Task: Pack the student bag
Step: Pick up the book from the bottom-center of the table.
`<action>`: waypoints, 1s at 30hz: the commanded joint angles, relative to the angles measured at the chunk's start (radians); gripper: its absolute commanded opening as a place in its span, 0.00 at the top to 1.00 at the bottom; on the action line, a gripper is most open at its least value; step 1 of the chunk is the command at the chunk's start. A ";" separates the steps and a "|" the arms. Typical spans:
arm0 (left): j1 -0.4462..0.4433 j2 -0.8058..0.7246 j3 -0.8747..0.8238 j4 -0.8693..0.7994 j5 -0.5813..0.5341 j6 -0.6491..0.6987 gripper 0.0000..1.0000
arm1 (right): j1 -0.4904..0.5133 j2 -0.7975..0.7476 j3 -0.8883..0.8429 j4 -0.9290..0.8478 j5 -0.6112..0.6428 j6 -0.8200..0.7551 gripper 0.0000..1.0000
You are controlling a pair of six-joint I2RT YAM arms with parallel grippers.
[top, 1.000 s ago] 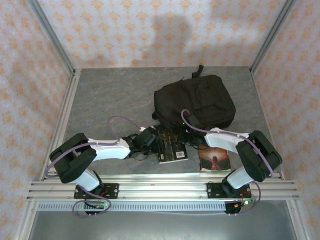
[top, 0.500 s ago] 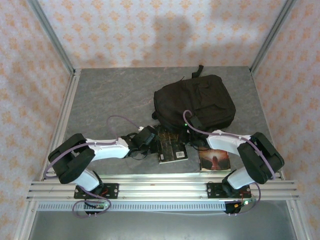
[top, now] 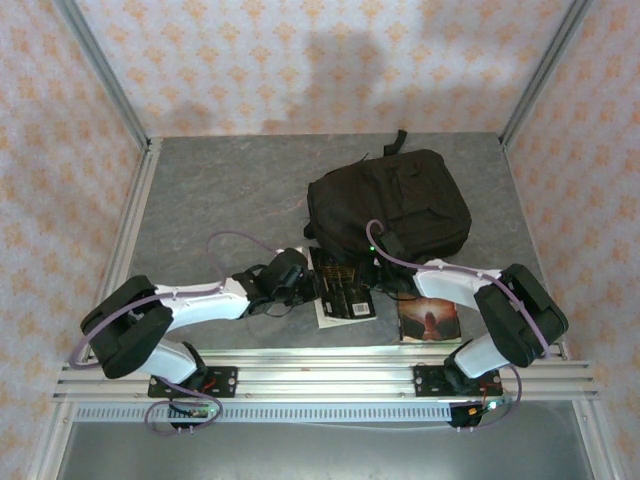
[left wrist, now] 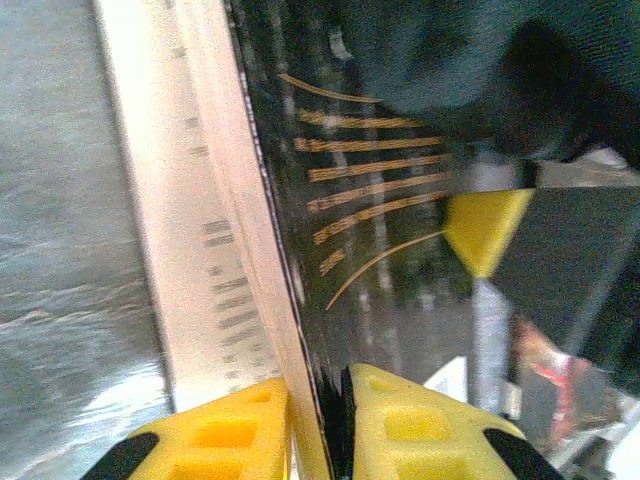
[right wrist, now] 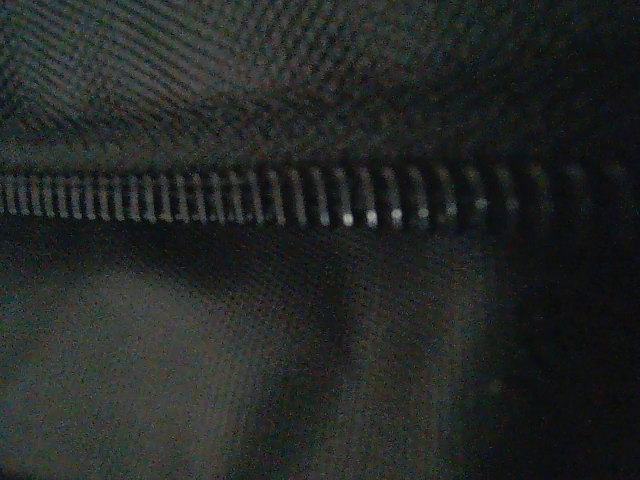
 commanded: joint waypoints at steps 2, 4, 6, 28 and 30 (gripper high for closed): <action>-0.003 -0.029 -0.011 0.188 0.072 -0.035 0.78 | 0.044 0.064 -0.013 -0.077 -0.178 -0.007 0.64; -0.002 -0.006 -0.008 0.189 0.080 -0.037 0.75 | 0.044 0.061 -0.005 -0.089 -0.175 -0.010 0.64; 0.000 0.043 -0.004 0.210 0.106 -0.053 0.73 | 0.044 0.054 0.002 -0.098 -0.172 -0.013 0.64; 0.106 -0.483 -0.003 -0.399 -0.011 0.149 1.00 | 0.039 -0.250 0.022 -0.176 -0.176 0.027 0.27; 0.114 -0.598 0.015 -0.484 -0.050 0.175 1.00 | 0.039 -0.296 0.036 -0.165 -0.196 0.047 0.19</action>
